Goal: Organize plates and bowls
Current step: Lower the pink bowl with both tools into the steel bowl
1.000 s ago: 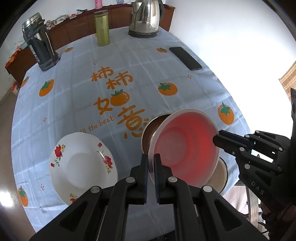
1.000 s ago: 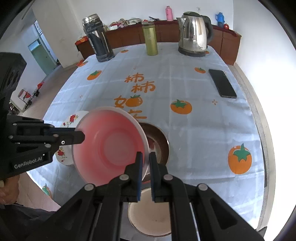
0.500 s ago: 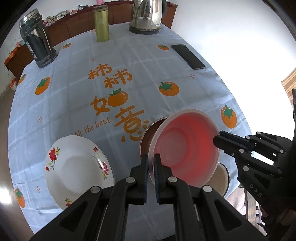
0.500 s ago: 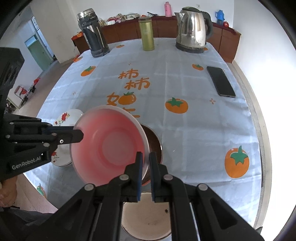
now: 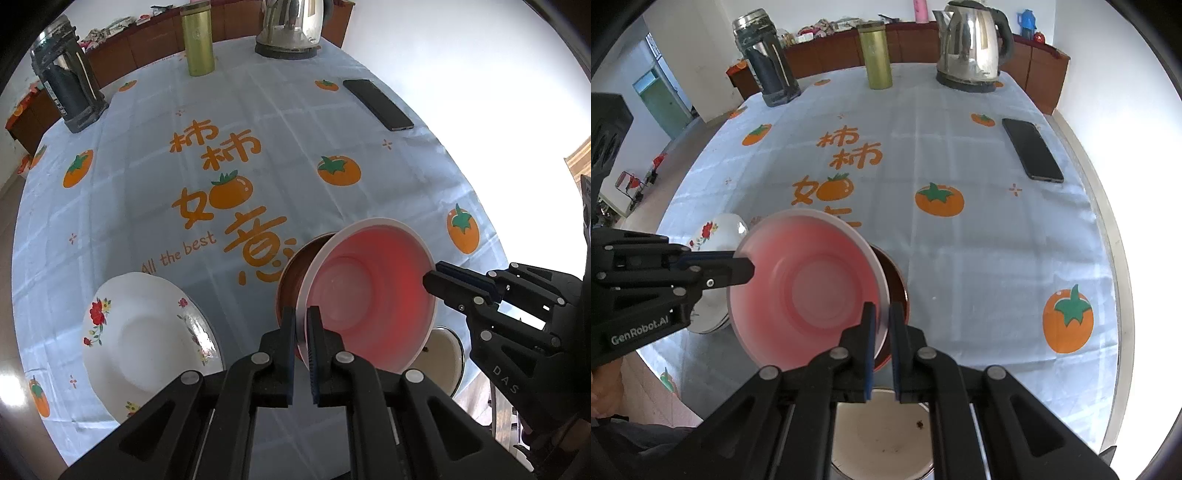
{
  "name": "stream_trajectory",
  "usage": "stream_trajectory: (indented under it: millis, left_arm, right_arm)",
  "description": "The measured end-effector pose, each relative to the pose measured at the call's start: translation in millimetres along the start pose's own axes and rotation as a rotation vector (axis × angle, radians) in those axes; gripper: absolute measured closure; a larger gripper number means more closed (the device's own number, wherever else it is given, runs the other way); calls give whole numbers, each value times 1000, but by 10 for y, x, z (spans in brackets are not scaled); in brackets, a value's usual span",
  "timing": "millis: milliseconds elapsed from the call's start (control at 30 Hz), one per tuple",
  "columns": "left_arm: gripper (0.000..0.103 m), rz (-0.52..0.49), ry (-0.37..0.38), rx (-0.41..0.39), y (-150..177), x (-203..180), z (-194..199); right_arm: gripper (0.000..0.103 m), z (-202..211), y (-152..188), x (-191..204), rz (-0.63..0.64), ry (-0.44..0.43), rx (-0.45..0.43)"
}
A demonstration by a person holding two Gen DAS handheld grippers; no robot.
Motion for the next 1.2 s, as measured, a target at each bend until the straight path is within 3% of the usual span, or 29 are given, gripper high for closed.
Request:
stream_trajectory:
  millis: [1200]
  left_arm:
    - [96, 17, 6, 57, -36, 55, -279]
  right_arm:
    - [96, -310, -35, -53, 13, 4, 71]
Point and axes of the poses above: each gripper's, at about its wrist camera, not at the fingertips, and z roughly against the way its jaws point, x to its left, y to its underside, the point moved 2 cm from there along -z, roughly the way its jaws point, and after that the axes turned 10 degrees about y, right-handed, at the moved point
